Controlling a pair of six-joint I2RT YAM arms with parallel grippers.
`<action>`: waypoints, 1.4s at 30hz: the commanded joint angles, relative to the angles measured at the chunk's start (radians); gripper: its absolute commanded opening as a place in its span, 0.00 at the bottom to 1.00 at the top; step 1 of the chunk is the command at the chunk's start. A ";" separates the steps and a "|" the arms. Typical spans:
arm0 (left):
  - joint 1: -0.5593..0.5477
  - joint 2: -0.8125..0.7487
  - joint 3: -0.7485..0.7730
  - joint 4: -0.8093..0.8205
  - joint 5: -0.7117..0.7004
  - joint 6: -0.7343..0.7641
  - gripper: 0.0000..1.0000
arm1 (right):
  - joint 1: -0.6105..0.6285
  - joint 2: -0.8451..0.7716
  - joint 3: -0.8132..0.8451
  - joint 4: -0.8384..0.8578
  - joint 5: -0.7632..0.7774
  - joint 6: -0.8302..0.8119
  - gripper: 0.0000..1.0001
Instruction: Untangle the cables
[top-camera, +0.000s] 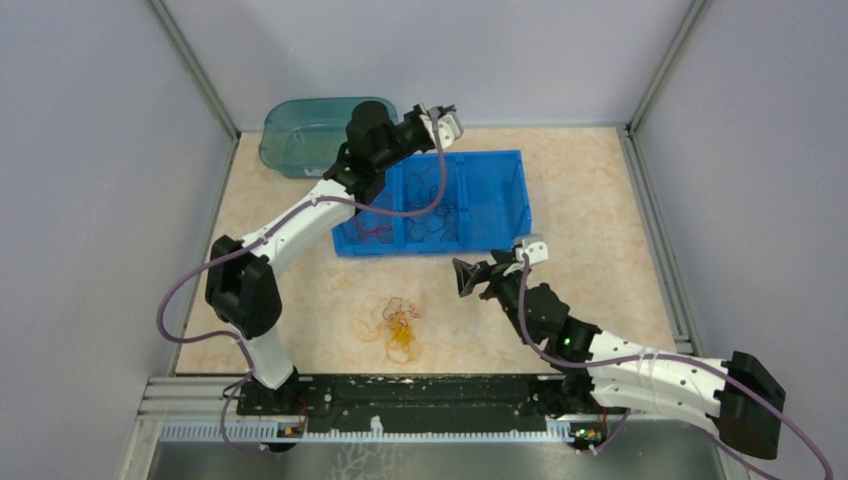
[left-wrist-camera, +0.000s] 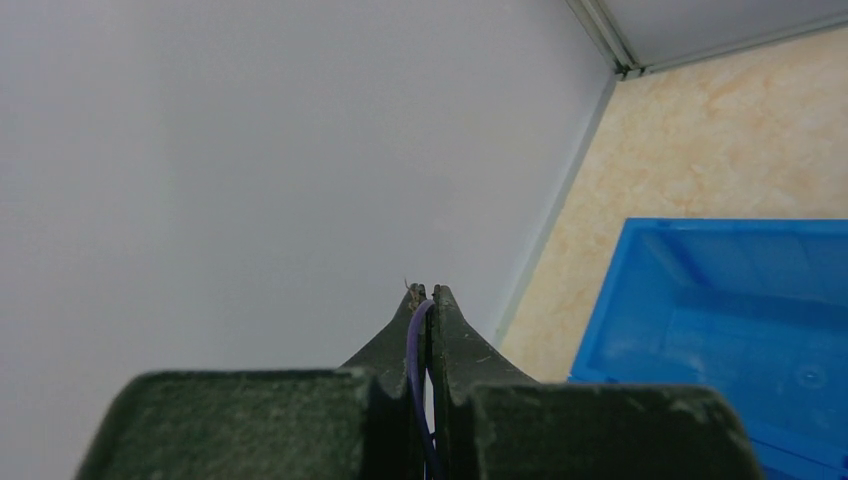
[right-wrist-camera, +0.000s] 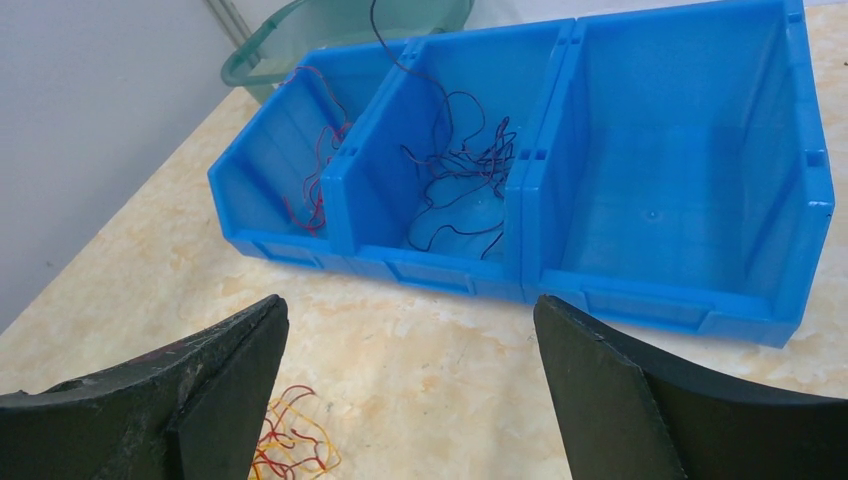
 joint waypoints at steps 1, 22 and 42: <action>0.017 0.019 -0.005 -0.048 -0.034 -0.101 0.00 | -0.006 -0.013 0.007 0.009 0.021 -0.020 0.93; 0.024 0.222 0.042 -0.537 -0.159 -0.020 0.00 | -0.029 -0.045 0.052 -0.102 0.036 0.013 0.93; 0.033 0.242 0.382 -0.804 -0.062 -0.003 0.81 | -0.029 -0.014 0.121 -0.187 0.002 0.033 0.93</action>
